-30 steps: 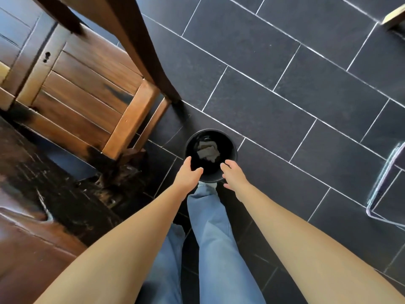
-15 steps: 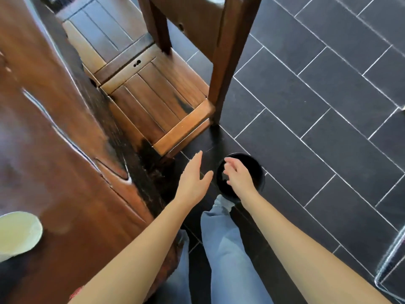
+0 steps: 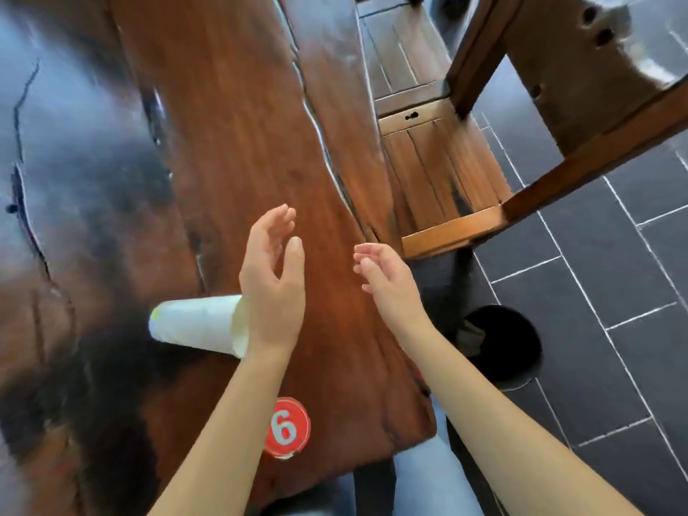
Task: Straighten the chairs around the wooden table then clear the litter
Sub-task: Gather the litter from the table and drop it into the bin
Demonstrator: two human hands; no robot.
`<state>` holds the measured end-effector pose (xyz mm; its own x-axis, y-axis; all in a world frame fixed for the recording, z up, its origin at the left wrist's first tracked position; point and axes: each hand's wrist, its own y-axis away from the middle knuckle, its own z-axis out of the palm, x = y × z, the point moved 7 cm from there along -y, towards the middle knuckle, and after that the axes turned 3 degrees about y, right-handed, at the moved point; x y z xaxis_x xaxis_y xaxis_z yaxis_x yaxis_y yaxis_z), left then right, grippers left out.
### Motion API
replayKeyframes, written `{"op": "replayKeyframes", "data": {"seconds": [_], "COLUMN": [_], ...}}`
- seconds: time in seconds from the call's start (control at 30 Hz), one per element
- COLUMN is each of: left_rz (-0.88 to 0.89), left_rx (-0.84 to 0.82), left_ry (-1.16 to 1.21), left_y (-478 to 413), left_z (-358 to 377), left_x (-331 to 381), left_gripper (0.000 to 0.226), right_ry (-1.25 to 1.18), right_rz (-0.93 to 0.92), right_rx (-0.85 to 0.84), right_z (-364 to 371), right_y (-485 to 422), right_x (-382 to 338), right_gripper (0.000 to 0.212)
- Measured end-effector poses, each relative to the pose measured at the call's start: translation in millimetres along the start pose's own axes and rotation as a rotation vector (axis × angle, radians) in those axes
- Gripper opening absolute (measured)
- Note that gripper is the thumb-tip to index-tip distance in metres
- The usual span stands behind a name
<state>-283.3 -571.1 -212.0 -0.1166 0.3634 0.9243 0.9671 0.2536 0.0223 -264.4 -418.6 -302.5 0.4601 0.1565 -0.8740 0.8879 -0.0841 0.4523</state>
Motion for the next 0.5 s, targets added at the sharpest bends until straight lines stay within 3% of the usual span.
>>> {"op": "replayKeyframes", "data": {"seconds": [0.1,0.2,0.3,0.4,0.5], "left_rz": [-0.007,-0.216,-0.477,-0.716,-0.802], "left_rx": [0.235,0.415,0.404,0.359,0.314], "left_ry": [-0.004,-0.076,-0.08,0.123,0.19], "left_y": [0.8,8.2,20.6,35.2,48.4], "left_z": [-81.5,-147.3,-175.6,-177.2,-172.8], "left_x": [-28.0,-81.8,-126.1,-162.4,-180.2], "left_gripper": [0.026,0.031,0.035,0.04,0.05], "right_ry": [0.088,0.148,0.179,0.191,0.166], "right_rz": [-0.033,0.002,0.038,0.084,0.13], "right_rx": [-0.123,-0.247,-0.317,-0.371,-0.403], "right_z": [51.9,96.4,124.4,142.2,151.7], "right_y": [9.5,23.6,35.2,41.8,46.5], "right_x": [-5.8,-1.4,3.1,8.3,13.2], "right_gripper": [0.019,0.019,0.017,0.014,0.017]}}
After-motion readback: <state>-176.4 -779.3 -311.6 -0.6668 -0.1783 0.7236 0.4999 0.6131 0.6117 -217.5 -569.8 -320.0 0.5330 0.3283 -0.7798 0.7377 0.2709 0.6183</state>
